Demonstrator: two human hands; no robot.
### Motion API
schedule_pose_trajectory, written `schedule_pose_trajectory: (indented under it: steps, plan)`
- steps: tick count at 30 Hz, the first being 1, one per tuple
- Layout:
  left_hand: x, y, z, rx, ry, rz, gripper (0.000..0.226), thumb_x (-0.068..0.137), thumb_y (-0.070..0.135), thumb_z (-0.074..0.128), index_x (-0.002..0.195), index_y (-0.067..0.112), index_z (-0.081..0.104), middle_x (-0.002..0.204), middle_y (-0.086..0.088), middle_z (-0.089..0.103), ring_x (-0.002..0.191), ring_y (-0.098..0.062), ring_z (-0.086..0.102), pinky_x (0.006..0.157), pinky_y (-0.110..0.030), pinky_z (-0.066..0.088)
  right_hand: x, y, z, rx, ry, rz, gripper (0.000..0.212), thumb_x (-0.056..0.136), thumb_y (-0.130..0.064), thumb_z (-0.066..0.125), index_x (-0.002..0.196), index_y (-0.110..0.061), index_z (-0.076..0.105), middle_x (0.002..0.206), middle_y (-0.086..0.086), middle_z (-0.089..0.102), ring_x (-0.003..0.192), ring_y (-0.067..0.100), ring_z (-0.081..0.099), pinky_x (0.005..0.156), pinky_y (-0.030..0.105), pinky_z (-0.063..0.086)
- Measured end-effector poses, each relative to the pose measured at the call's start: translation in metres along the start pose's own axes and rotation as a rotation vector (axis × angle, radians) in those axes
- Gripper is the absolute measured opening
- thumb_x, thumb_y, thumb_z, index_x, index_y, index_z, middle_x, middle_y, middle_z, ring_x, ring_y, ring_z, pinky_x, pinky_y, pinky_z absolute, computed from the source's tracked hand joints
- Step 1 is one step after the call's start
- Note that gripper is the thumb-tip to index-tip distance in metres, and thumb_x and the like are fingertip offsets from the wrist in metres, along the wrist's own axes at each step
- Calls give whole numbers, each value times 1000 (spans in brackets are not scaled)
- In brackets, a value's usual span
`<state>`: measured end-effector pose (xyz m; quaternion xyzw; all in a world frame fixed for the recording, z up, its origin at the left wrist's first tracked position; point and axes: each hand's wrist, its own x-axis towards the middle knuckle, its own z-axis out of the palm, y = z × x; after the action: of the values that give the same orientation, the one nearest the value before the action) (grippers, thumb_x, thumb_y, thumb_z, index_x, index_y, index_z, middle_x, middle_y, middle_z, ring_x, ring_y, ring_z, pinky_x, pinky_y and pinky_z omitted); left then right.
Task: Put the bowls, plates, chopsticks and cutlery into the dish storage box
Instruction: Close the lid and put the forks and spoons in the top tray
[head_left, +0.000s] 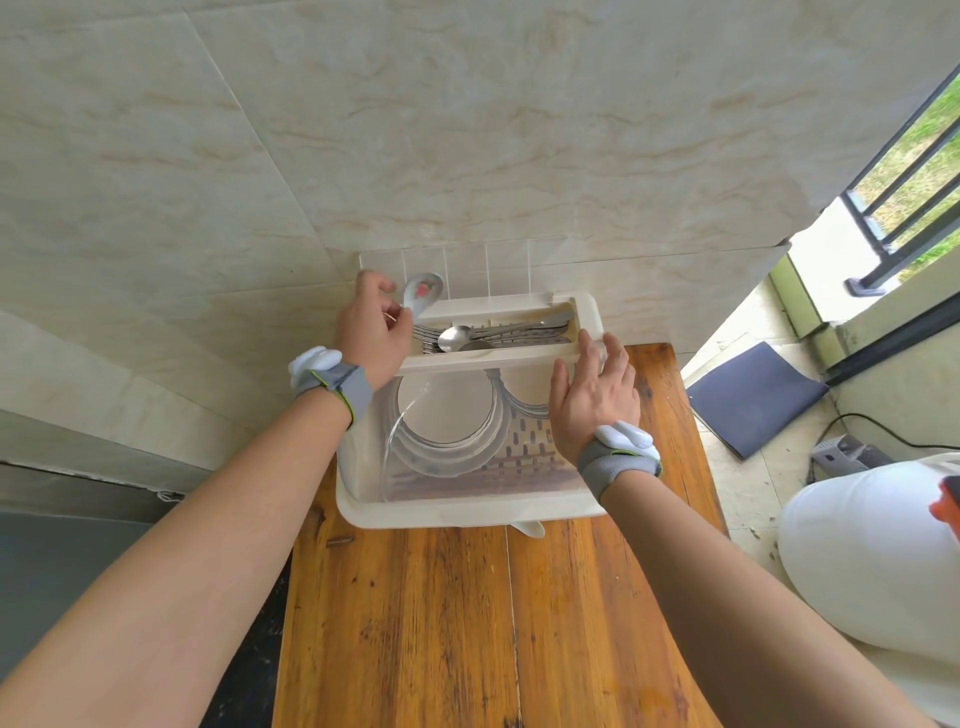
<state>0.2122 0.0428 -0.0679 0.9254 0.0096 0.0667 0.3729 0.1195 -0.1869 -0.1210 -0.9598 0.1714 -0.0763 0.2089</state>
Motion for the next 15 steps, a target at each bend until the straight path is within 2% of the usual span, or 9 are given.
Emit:
schedule_pose_trajectory:
  steps: [3, 5, 8, 10, 13, 15]
  plan:
    - [2, 10, -11, -218, -17, -172, 61, 82, 2, 54, 135, 27, 36, 70, 0, 57, 57, -25, 67, 57, -29, 56, -1, 0, 0, 6, -4, 2, 52, 101, -43, 34, 148, -18, 35, 152, 15, 33, 125, 37, 44, 88, 46, 46]
    - [4, 14, -16, -248, -44, -225, 61, 84, -1, 47, 136, 31, 41, 69, -4, 55, 54, -20, 69, 54, -28, 59, -1, -1, -1, 7, -3, 1, 52, 101, -43, 34, 148, -18, 35, 152, 15, 33, 125, 36, 44, 88, 46, 47]
    - [8, 10, -14, -228, -27, -283, 31, 90, 2, 42, 109, 15, 63, 72, -9, 61, 47, -12, 67, 54, -31, 60, -2, -1, -1, 9, -2, 3, 52, 101, -43, 34, 148, -19, 35, 152, 15, 33, 125, 36, 45, 89, 46, 47]
    - [9, 4, -11, -185, -6, -297, 25, 92, 4, 43, 92, 12, 66, 77, -13, 63, 44, -9, 64, 49, -25, 57, -1, 0, -1, 9, -6, 6, 53, 101, -43, 34, 148, -19, 35, 152, 14, 32, 125, 36, 44, 89, 46, 46]
    - [6, -5, -9, 49, -127, -218, 22, 88, 10, 50, 97, 15, 70, 83, -6, 64, 69, -22, 63, 67, -28, 52, -1, -1, 0, 12, -8, 4, 52, 101, -43, 34, 148, -19, 35, 152, 14, 33, 125, 36, 45, 89, 46, 46]
    - [2, -9, -4, 120, -229, -188, 20, 88, 14, 57, 103, 15, 70, 96, -4, 66, 82, -19, 58, 75, -25, 45, -1, -1, 0, 16, -3, 5, 52, 101, -43, 34, 148, -19, 36, 152, 14, 33, 124, 36, 45, 88, 46, 46]
